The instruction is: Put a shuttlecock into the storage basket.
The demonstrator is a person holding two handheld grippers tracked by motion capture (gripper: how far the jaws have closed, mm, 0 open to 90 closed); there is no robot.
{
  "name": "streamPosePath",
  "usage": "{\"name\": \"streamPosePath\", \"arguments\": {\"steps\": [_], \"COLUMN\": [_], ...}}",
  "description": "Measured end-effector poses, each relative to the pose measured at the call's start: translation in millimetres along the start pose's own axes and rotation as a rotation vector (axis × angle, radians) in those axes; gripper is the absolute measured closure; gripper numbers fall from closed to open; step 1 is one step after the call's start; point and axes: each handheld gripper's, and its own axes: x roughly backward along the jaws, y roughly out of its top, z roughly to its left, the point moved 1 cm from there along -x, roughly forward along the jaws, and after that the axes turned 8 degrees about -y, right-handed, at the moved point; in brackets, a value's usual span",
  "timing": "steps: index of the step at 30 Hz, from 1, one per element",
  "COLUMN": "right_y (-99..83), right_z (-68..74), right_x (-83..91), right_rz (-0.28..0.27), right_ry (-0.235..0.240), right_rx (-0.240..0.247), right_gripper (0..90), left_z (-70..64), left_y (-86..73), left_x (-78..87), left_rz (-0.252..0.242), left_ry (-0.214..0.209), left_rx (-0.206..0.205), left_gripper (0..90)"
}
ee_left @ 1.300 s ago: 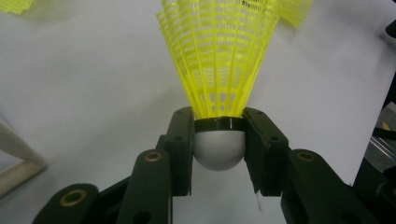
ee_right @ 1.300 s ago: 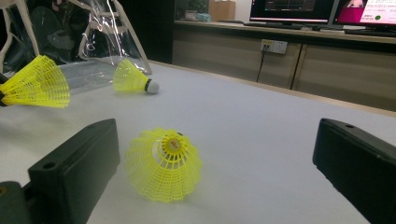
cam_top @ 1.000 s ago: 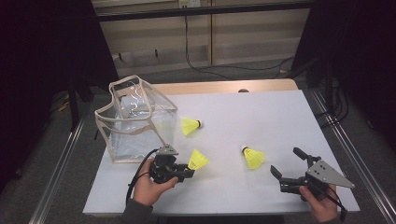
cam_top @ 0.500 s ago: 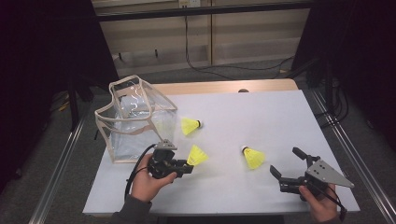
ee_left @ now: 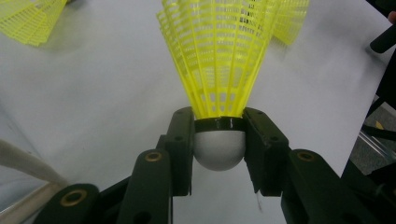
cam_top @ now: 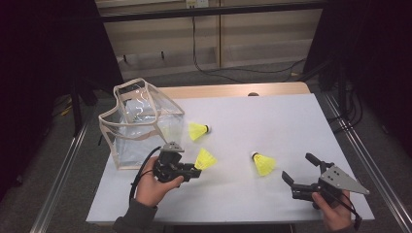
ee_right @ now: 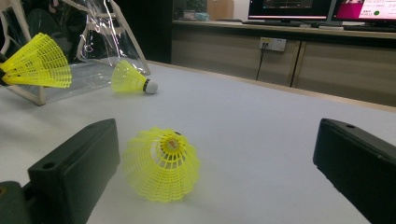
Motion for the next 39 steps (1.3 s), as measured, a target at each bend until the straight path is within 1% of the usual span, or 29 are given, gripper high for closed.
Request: {"name": "streamPosePath", "arguments": {"steps": [4, 10, 14, 16, 21, 24, 27, 32, 39], "right_y": [0.0, -0.1, 0.1, 0.0, 0.8, 0.8, 0.9, 1.0, 1.1], "right_z": [0.4, -0.1, 0.1, 0.3, 0.6, -0.1, -0.3, 0.3, 0.5], "right_x": [-0.3, -0.6, -1.3, -1.4, -0.7, -0.2, 0.2, -1.0, -1.4], "right_rz": [0.003, -0.002, -0.001, -0.001, -0.003, -0.004, -0.003, -0.006, -0.007], "right_ry": [0.002, 0.005, 0.011, 0.012, 0.010, 0.008, 0.009, 0.011, 0.013], "right_rx": [0.000, -0.001, -0.002, 0.000, 0.003, 0.002, -0.003, -0.001, -0.002], "right_gripper": [0.5, 0.5, 0.5, 0.5, 0.6, 0.5, 0.6, 0.6, 0.6], "left_z": [-0.2, 0.2, -0.2, -0.9, -2.9, -3.0, -2.7, -1.1, -1.6], "left_y": [4.3, 11.9, 16.0, 17.8, 23.1, 24.5, 26.3, 28.7, 32.8], "left_x": [2.0, 5.0, 8.0, 9.0, 12.6, 14.0, 15.4, 17.6, 22.6], "left_rz": [0.002, 0.015, 0.020, 0.019, 0.029, 0.033, 0.026, 0.031, 0.029], "left_ry": [0.002, -0.002, -0.003, -0.003, -0.004, -0.007, -0.007, -0.014, -0.010], "left_rx": [-0.004, 0.005, -0.004, 0.001, -0.005, -0.006, 0.006, 0.006, 0.002], "left_gripper": [64.9, 64.9, 64.9, 64.9, 64.9, 64.9, 64.9, 64.9, 64.9]}}
